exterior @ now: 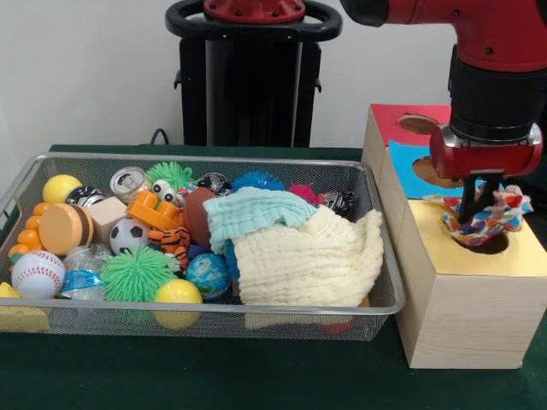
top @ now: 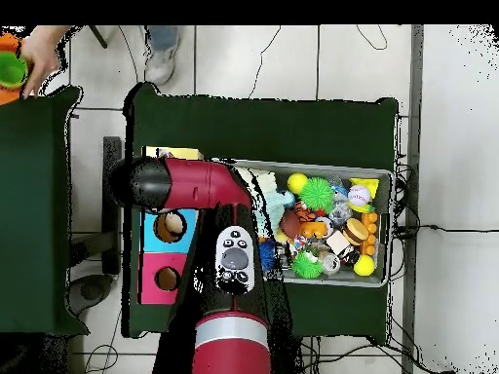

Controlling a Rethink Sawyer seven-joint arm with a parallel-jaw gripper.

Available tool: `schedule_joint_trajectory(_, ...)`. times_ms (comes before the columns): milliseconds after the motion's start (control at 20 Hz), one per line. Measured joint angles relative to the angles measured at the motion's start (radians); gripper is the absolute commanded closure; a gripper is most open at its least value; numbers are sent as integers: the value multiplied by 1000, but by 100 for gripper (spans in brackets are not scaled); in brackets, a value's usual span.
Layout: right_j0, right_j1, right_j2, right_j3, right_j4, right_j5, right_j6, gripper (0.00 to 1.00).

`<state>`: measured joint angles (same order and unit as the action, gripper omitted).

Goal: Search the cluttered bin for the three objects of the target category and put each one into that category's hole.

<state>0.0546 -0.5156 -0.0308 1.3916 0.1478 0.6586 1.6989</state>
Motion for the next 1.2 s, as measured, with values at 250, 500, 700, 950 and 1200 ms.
schedule_joint_trajectory(250, 5, 10, -24, -11, 0, 0, 0, 100)
schedule_joint_trajectory(500, 15, 24, -34, -29, 0, -2, 0, 100)
schedule_joint_trajectory(700, 16, 53, -35, -50, 0, -29, 0, 100)
schedule_joint_trajectory(950, 16, 108, -37, -78, 0, -92, 0, 100)
schedule_joint_trajectory(1200, 19, 150, -43, -96, 2, -141, 0, 100)
